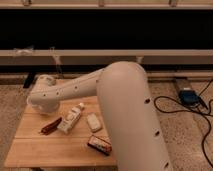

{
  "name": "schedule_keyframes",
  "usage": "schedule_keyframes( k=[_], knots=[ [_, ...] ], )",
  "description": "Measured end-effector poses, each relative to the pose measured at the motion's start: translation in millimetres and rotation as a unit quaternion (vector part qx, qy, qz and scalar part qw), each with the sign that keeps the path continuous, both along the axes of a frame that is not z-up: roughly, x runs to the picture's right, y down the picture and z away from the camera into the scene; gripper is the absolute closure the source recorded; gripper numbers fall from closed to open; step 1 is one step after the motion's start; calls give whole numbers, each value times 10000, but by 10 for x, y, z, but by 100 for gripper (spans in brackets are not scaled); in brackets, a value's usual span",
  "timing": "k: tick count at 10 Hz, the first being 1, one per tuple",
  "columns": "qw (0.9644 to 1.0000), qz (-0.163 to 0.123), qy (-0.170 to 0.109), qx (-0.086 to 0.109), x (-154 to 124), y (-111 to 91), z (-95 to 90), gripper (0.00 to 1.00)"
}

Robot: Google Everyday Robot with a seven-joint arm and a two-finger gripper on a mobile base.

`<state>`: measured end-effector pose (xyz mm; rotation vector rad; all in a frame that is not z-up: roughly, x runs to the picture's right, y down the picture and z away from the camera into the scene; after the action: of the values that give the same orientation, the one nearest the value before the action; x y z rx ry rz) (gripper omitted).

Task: Place the pepper in the ceramic bowl

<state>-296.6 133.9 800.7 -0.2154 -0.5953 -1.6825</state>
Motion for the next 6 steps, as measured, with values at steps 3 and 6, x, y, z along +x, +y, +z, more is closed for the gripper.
schedule_keyframes(
  k=[3,6],
  knots=[
    [10000,7,3,3,10,-5,3,100],
    [10000,-8,-6,-3,-8,10,0,100]
  ],
)
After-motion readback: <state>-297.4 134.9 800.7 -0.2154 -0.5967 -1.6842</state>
